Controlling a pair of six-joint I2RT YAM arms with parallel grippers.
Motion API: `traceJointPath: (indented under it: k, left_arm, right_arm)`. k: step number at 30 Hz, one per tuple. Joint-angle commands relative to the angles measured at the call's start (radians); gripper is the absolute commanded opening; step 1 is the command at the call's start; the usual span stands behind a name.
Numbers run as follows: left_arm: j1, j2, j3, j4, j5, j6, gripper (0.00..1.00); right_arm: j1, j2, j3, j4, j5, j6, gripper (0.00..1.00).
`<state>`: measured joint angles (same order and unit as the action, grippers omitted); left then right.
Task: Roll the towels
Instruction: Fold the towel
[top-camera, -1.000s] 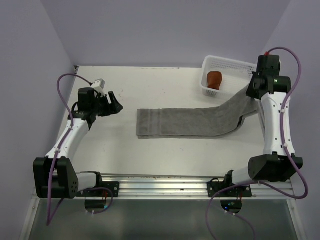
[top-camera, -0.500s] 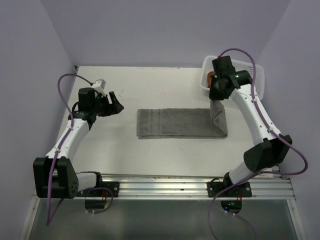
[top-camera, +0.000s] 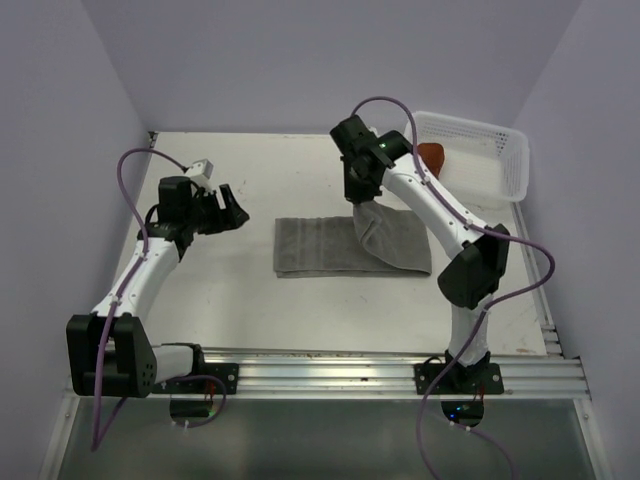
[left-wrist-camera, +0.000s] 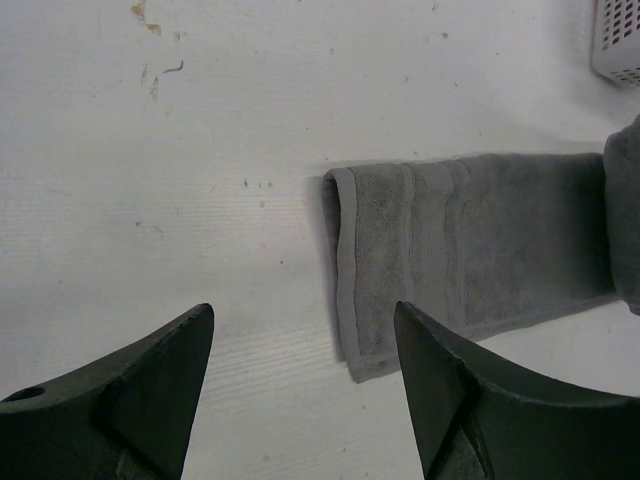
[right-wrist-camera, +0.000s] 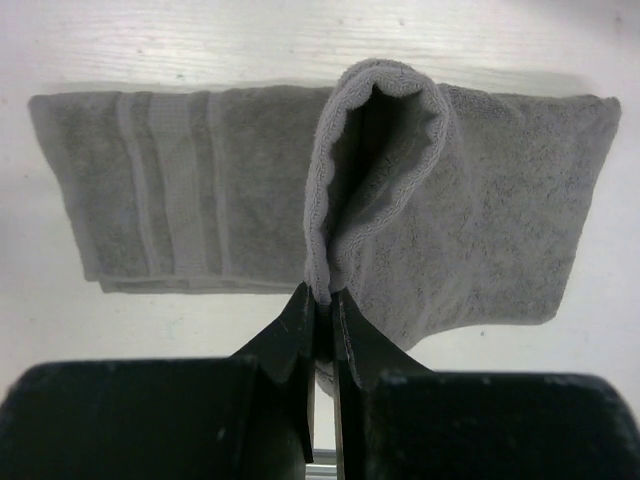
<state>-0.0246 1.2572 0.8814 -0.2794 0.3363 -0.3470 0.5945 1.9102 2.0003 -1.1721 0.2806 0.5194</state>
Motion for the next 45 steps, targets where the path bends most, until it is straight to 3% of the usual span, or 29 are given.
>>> traceJointPath:
  k: [1,8,17,27,45]
  left_arm:
    - [-0.012,-0.015,-0.01,0.014,0.006,0.023,0.77]
    - [-0.032,-0.016,-0.015,0.011,-0.005,0.019,0.77]
    - [-0.038,-0.019,-0.015,0.009,-0.005,0.019,0.77]
    - [-0.049,-0.015,-0.018,0.008,-0.006,0.019,0.78]
    - [-0.071,-0.019,-0.019,0.008,-0.01,0.019,0.78]
  right_arm:
    - [0.06,0.058,0.153,-0.066,0.035,0.057,0.0]
    - [0.125,0.177,0.31,-0.098,0.025,0.082,0.0]
    - [0.159,0.222,0.223,0.02,-0.043,0.134,0.0]
    - [0.189,0.358,0.305,0.092,-0.123,0.194,0.0]
    - [0.211,0.451,0.267,0.203,-0.161,0.242,0.0]
